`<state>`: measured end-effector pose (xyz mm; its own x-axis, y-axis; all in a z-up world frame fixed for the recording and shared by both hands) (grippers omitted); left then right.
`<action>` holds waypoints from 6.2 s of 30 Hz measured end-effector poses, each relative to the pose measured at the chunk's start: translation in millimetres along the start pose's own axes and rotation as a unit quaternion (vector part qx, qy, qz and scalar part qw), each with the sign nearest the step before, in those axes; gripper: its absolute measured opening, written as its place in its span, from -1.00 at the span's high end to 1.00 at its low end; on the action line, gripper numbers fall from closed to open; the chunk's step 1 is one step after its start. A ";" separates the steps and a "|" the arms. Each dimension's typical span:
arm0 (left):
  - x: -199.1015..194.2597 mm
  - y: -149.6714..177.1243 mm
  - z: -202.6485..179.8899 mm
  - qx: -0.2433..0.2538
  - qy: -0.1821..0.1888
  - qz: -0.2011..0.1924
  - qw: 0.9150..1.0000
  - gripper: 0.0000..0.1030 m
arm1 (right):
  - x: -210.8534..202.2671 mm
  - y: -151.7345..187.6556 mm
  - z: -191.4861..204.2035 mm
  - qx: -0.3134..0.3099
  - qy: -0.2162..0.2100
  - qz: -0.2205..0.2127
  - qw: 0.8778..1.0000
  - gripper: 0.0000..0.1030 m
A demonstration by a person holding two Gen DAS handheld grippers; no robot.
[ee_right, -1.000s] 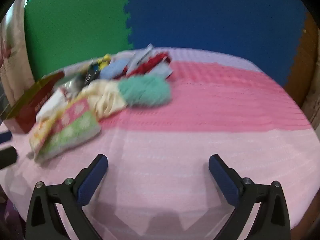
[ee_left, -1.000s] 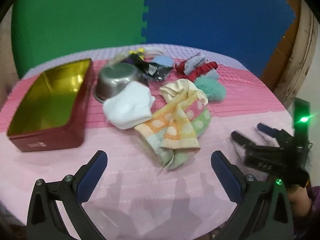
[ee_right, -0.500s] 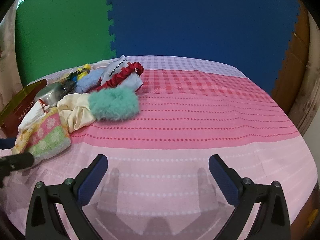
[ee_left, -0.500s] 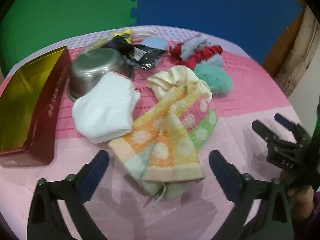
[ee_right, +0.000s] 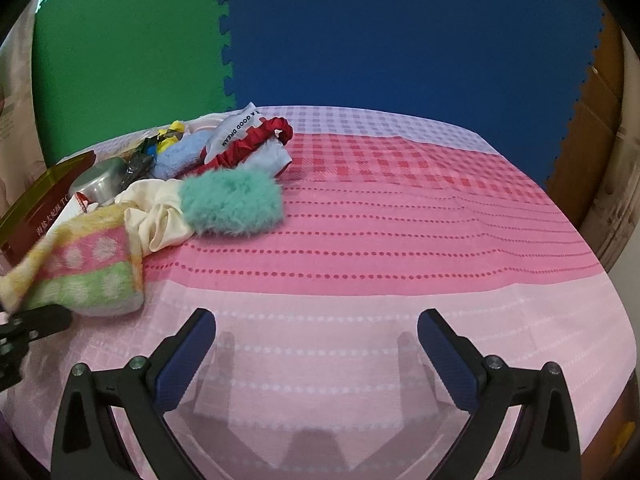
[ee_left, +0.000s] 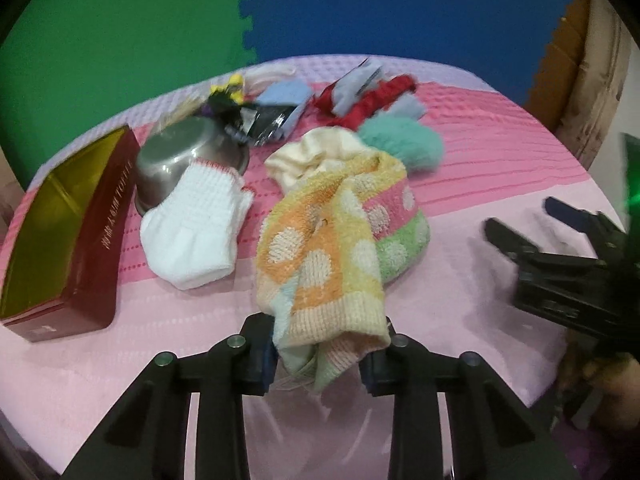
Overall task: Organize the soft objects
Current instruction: 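Carry the towel over the red tin and open the left gripper, then grasp the white sock beside the steel bowl with the right gripper, then lower the white sock into the red tin and open the right gripper, then grasp the clear bag of cotton swabs with the left gripper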
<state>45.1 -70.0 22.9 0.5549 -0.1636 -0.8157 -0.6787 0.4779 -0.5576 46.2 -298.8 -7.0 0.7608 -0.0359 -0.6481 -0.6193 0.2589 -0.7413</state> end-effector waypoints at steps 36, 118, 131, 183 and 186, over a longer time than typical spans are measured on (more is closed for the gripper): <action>-45.8 5.4 209.6 -0.152 -0.164 -0.006 0.975 0.44 | 16.1 -1.1 3.3 -0.005 0.033 0.038 0.999 -1.00; -97.5 126.5 153.2 -0.240 -0.195 0.013 0.951 -0.85 | 19.6 -72.7 343.4 -0.167 -0.307 0.163 0.923 0.50; -95.2 129.4 164.9 -0.249 -0.193 0.020 0.949 -0.85 | 105.1 -60.2 446.5 -0.203 -0.250 0.223 0.920 0.50; -53.3 -38.7 113.5 0.053 -0.138 -0.007 0.989 -0.87 | 86.2 -66.7 9.5 -0.009 0.000 0.065 0.998 -0.18; -26.1 -84.6 125.1 0.116 -0.132 0.001 0.984 -0.86 | 83.1 -66.6 5.9 0.004 -0.014 0.062 0.998 -0.18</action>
<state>148.2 1.8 110.6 0.6802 0.0531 -0.7311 -0.5693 0.6665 -0.4813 151.9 -313.3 -10.5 0.6831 0.0248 -0.7299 -0.7080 0.2676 -0.6535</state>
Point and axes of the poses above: each gripper's, at about its wrist camera, not at the fingertips, and x roughly the way its jaws point, z to its left, y to its underside, the point moved 1 cm from there along x, roughly the way its jaws point, and after that the axes turned 15 degrees about x, right-handed, at the moved point
